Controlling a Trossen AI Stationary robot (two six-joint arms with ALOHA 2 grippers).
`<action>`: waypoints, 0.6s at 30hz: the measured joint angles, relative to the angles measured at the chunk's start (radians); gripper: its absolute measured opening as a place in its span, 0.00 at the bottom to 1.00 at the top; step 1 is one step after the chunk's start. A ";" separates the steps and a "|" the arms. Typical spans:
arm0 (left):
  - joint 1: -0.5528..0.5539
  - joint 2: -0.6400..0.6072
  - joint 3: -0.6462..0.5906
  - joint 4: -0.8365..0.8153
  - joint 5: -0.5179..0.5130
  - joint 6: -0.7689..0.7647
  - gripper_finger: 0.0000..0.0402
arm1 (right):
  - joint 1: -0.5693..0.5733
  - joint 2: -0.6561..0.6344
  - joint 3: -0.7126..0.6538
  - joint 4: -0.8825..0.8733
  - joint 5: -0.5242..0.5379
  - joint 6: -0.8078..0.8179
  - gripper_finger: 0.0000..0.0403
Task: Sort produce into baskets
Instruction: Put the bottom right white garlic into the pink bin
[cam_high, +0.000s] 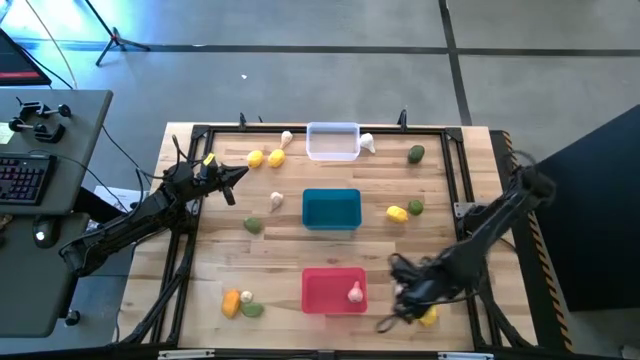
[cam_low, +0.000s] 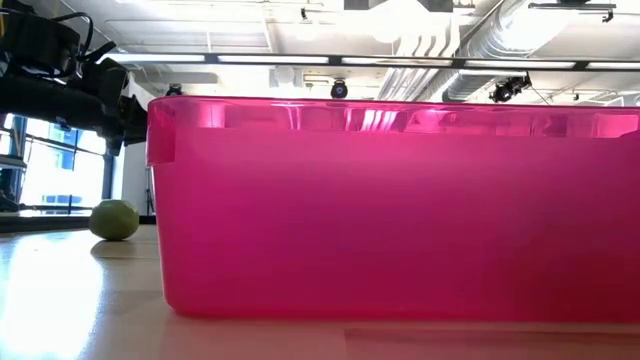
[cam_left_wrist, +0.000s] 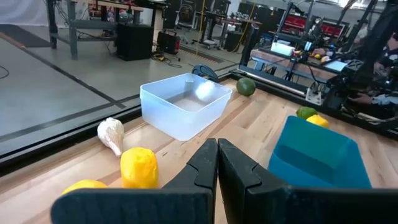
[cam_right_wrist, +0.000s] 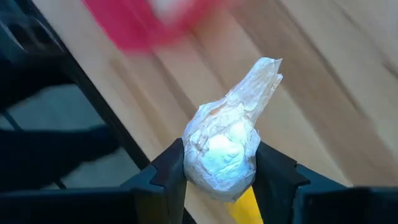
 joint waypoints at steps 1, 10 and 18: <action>0.000 0.000 0.000 0.000 0.000 0.000 0.00 | -0.018 0.043 0.037 0.024 0.007 -0.002 0.34; 0.000 0.000 0.000 0.000 0.000 -0.010 0.00 | -0.076 0.348 0.427 0.024 0.065 0.212 0.34; 0.000 0.000 0.000 -0.001 0.001 -0.009 0.00 | -0.150 0.530 0.687 -0.226 0.035 0.315 0.34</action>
